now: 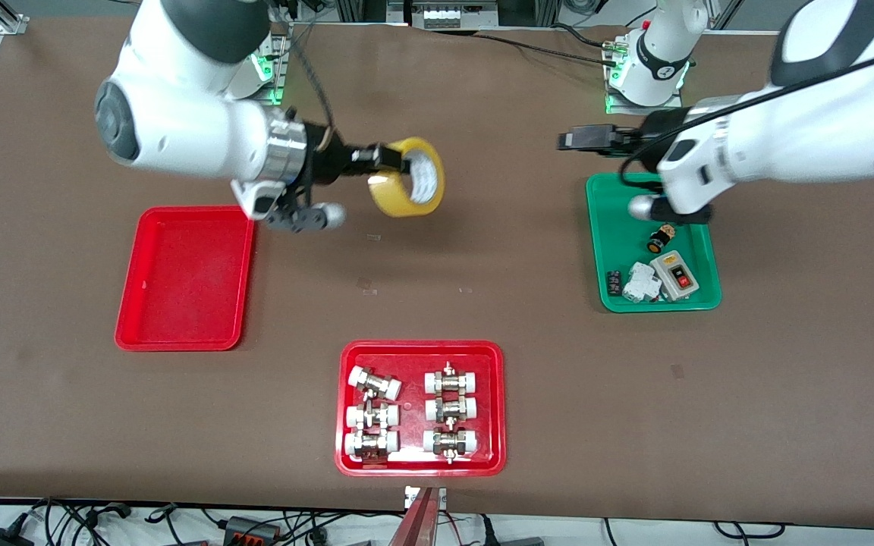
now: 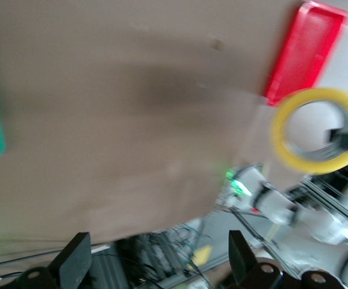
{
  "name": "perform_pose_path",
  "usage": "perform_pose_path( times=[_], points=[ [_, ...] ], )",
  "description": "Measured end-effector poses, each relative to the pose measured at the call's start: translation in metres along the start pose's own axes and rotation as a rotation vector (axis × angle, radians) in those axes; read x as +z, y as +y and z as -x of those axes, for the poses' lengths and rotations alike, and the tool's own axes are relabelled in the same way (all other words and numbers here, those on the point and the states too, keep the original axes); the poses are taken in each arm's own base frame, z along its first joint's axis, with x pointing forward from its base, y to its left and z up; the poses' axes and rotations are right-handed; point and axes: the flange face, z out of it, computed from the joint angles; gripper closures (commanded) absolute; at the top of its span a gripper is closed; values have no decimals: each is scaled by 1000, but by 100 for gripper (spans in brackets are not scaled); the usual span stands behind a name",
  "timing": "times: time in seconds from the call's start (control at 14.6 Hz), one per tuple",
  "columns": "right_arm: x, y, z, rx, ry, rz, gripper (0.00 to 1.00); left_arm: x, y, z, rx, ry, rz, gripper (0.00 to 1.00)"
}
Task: Left arm passes tape to right arm into tray
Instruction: 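Carry the tape with the right gripper while the left gripper withdraws, then lower the tape into the empty red tray and open the right gripper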
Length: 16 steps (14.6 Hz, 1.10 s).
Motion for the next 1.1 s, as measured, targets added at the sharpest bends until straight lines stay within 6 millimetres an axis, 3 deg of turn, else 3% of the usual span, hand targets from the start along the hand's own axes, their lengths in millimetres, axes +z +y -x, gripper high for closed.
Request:
perform_pose_path(
  times=[0.27, 0.48, 0.62, 0.82, 0.96, 1.1],
  points=[
    [-37, 101, -70, 44, -29, -12, 77, -27, -26, 16, 33, 137, -260, 0],
    [-61, 216, -126, 35, -52, -25, 77, -60, -66, 13, 92, 184, -326, 0],
    [-67, 298, -154, 10, -82, -58, 77, -79, -98, 8, 108, 192, -313, 0],
    [-67, 400, -177, -16, -115, -134, 77, -85, -109, 7, 108, 198, -341, 0],
    [-65, 455, -183, -60, -118, -166, 77, -84, -106, 9, 113, 200, -351, 0],
    [-58, 498, -187, -99, -120, -194, 77, -87, -108, 10, 107, 207, -353, 0]
  ],
)
